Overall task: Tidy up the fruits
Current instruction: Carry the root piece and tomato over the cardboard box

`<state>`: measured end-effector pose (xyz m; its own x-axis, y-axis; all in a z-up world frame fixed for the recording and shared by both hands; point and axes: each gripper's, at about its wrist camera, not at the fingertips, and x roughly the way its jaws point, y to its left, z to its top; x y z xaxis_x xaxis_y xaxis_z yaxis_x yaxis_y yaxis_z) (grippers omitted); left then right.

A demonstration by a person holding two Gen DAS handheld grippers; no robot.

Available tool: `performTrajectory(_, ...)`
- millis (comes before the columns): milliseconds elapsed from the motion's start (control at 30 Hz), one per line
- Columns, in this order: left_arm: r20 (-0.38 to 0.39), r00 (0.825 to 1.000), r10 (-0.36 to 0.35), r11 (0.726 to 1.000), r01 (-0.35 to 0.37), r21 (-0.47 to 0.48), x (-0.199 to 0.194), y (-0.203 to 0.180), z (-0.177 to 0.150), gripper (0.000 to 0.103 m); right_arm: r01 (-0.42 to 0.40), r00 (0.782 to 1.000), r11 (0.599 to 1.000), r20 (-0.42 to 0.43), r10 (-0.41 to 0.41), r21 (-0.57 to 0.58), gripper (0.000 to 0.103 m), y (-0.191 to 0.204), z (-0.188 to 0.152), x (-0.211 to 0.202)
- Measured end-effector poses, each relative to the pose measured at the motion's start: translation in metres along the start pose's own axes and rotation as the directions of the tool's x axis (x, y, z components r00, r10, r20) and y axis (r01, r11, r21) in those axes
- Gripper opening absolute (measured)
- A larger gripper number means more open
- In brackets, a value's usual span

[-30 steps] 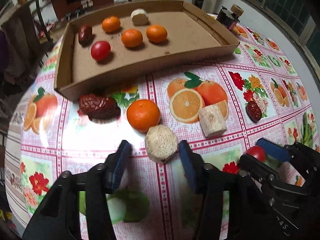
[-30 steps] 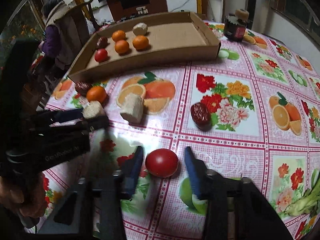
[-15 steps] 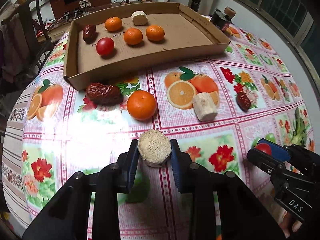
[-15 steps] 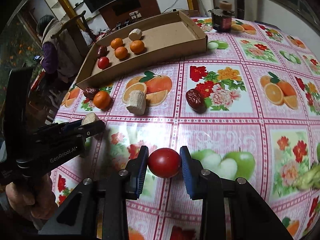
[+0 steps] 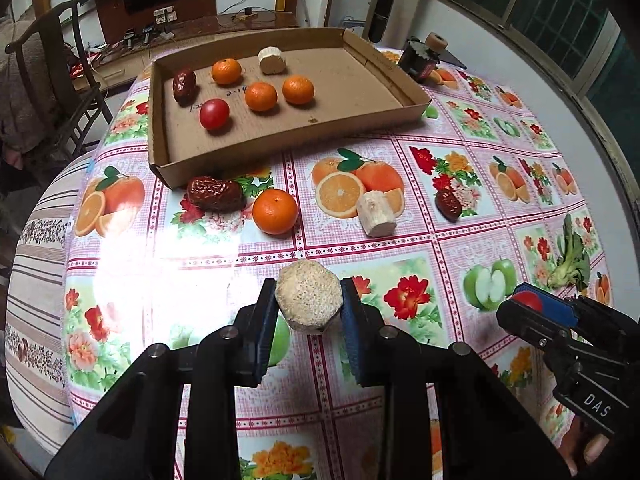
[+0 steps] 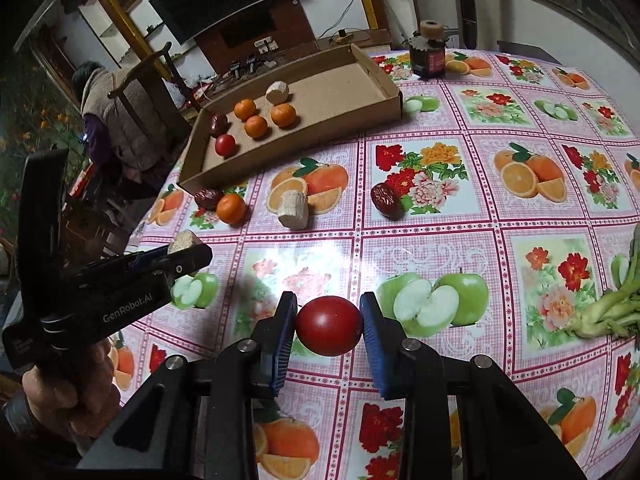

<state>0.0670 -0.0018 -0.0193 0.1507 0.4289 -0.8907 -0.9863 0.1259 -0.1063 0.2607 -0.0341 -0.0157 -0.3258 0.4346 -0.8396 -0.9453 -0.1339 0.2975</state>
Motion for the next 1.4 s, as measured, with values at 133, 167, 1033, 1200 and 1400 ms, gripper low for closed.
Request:
performTrajectory(133,0.007,1.000,-0.006,1.000,0.006,-0.007,-0.006,0.003,0.000,0.028,-0.012,1.000,1.000,0.011,0.012,0.012,0.033,0.001,0.002,-0.007)
performTrajectory(167,0.008,1.000,-0.004,1.000,0.004,-0.008,-0.007,0.004,0.000,0.028,-0.014,1.000,1.000,0.014,0.013,0.014,0.033,0.002,0.003,-0.008)
performTrajectory(1033,0.088,0.995,0.051,0.996,-0.044,-0.073,-0.002,0.059,0.066,0.028,-0.033,0.993,0.996,0.109,0.041,-0.079,0.033,0.035,0.126,0.039)
performTrajectory(1200,0.096,0.994,0.057,0.993,-0.046,-0.110,0.017,0.075,0.096,0.028,-0.020,0.994,0.996,0.108,0.029,-0.088,0.033,0.044,0.160,0.080)
performTrajectory(1400,0.076,0.996,0.053,0.989,-0.042,-0.140,0.048,0.086,0.117,0.028,0.021,0.997,0.991,0.072,-0.011,-0.134,0.033,0.050,0.182,0.133)
